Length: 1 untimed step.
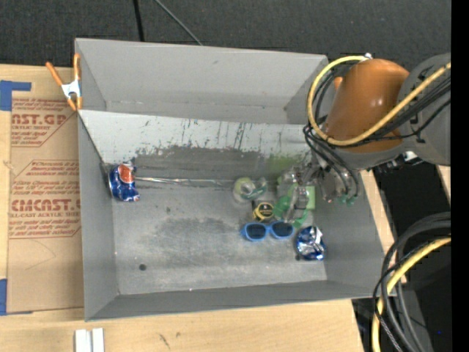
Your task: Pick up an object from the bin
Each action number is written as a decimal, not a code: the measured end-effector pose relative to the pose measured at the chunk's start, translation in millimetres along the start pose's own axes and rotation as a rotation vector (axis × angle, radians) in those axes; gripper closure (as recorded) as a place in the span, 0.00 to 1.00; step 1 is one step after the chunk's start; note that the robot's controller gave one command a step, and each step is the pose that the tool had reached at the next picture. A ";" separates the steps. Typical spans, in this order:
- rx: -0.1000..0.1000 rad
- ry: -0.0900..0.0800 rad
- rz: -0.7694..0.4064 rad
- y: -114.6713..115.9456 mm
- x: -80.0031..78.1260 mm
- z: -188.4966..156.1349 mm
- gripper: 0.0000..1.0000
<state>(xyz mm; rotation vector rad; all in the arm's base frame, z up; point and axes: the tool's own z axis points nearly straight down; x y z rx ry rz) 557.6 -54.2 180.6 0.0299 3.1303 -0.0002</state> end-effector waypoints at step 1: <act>0.000 0.002 -0.461 -14.3 -10.7 -75.5 1.00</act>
Offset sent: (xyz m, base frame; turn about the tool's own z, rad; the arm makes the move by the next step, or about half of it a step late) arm 0.0077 -0.0146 0.0732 -0.4606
